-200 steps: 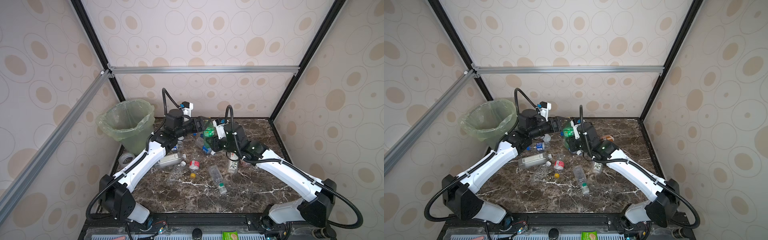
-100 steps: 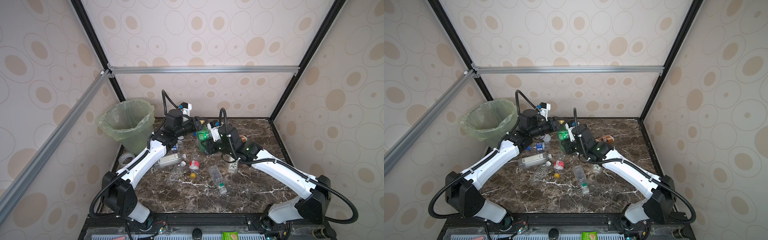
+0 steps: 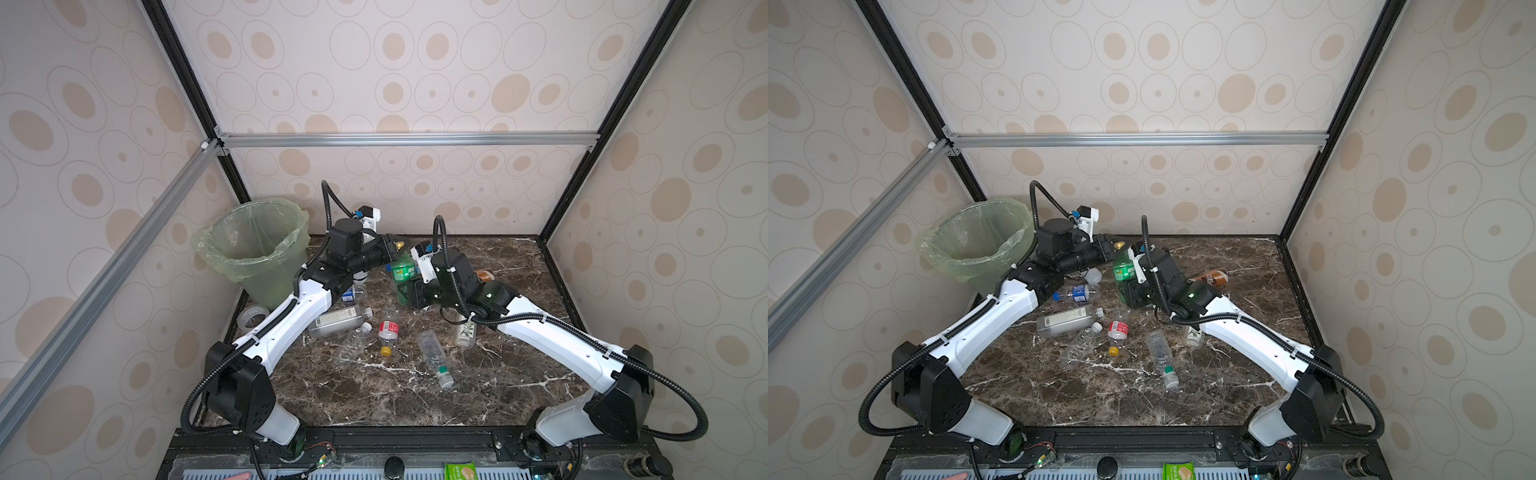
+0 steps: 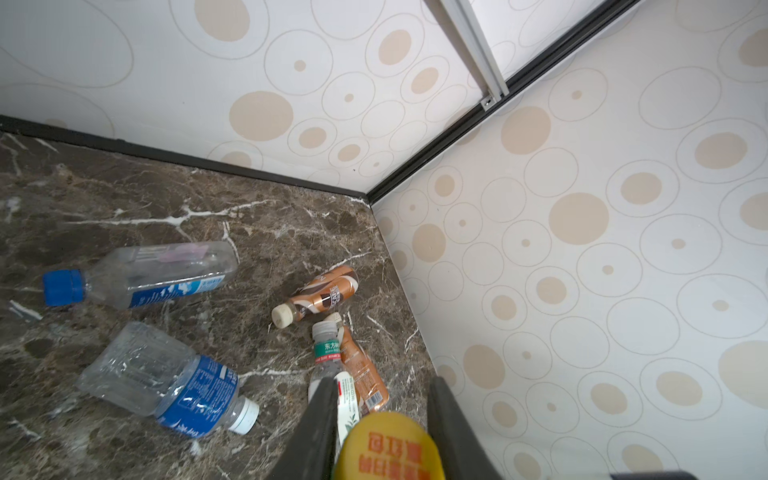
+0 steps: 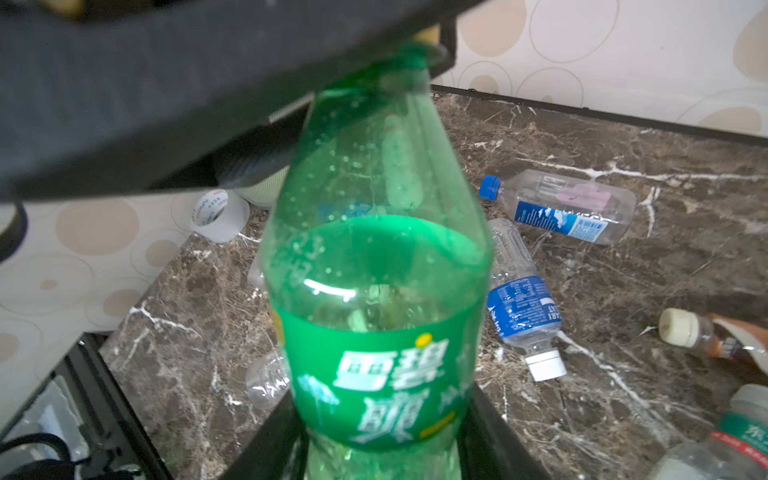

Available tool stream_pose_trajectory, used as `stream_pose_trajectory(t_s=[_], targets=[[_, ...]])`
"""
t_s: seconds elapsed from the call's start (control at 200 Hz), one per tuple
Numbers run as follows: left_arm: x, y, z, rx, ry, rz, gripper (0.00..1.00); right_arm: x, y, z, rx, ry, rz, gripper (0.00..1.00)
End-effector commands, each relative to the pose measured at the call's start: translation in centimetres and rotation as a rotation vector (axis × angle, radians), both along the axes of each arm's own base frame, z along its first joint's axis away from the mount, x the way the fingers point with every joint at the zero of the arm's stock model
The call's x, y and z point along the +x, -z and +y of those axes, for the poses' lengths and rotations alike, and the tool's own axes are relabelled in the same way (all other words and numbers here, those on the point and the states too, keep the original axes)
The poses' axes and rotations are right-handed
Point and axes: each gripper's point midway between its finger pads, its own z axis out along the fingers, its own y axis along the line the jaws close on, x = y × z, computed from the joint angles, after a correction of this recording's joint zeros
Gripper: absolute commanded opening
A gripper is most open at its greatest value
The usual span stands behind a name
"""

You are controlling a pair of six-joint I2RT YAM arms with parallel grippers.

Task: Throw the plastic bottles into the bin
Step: 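Open the right gripper while the left gripper lifts the green bottle toward the bin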

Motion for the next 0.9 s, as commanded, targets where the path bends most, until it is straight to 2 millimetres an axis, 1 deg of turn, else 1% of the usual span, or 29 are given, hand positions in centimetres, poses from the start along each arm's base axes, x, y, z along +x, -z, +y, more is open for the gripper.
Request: stream_pose_trajectory(t_s=[0.0, 0.105, 0.12, 0.125, 0.175, 0.275, 0.305, 0.36, 0.465, 0.565, 0.575, 0.585, 0.64, 0.655, 0.73, 0.78, 0.895], targets=[[1.6, 0.6, 2.3, 0.049, -0.058, 0.037, 0.0, 0.3, -2.1, 0.1, 0.013, 0.008, -0.03, 0.64], [2.8, 0.5, 4.1, 0.072, -0.095, 0.054, 0.0, 0.0, -2.8, -0.1, -0.003, -0.005, -0.032, 0.7], [3.1, 0.0, 4.3, 0.074, -0.102, 0.044, 0.0, -0.1, -2.9, -0.2, -0.006, -0.006, -0.03, 0.72], [3.1, 0.3, 4.4, 0.079, -0.104, 0.053, 0.0, -0.1, -2.9, -0.2, -0.007, -0.007, -0.031, 0.72], [3.9, -0.4, 5.2, 0.089, -0.129, 0.042, 0.0, -0.3, -3.3, -0.3, -0.014, -0.016, -0.036, 0.8], [5.2, -2.1, 6.4, 0.109, -0.169, 0.014, 0.02, -0.2, -4.4, -0.5, -0.027, -0.027, -0.061, 0.99], [5.7, -2.3, 7.1, 0.125, -0.196, 0.013, 0.02, -0.1, -4.9, -0.5, -0.029, -0.031, -0.07, 1.0], [6.7, -3.3, 8.5, 0.143, -0.25, -0.002, 0.01, 0.3, -5.9, -0.1, -0.031, -0.045, -0.09, 1.0], [8.0, -6.6, 10.8, 0.155, -0.338, -0.067, 0.01, 1.2, -8.6, 1.3, -0.005, -0.08, -0.135, 1.0], [8.7, -10.5, 13.0, 0.207, -0.431, -0.156, 0.01, 2.1, -11.6, 3.1, 0.043, -0.119, -0.184, 1.0], [8.7, -11.1, 13.2, 0.211, -0.44, -0.168, 0.01, 2.2, -11.7, 3.3, 0.044, -0.122, -0.186, 1.0], [8.8, -11.4, 13.4, 0.219, -0.451, -0.178, 0.01, 2.2, -12.3, 3.4, 0.053, -0.127, -0.196, 1.0], [8.8, -13.8, 14.7, 0.251, -0.508, -0.234, 0.02, 2.6, -13.8, 4.4, 0.079, -0.158, -0.23, 1.0], [8.9, -14.1, 15.2, 0.263, -0.531, -0.241, 0.02, 2.7, -14.1, 4.8, 0.086, -0.17, -0.242, 1.0], [8.7, -16.8, 17.2, 0.289, -0.621, -0.314, 0.02, 3.3, -15.9, 6.0, 0.127, -0.196, -0.3, 1.0], [8.4, -18.3, 18.3, 0.313, -0.676, -0.364, 0.02, 3.5, -17.0, 6.5, 0.147, -0.214, -0.332, 1.0], [6.8, -21.8, 20.7, 0.363, -0.796, -0.496, 0.01, 3.1, -19.3, 7.7, 0.201, -0.274, -0.39, 1.0]])
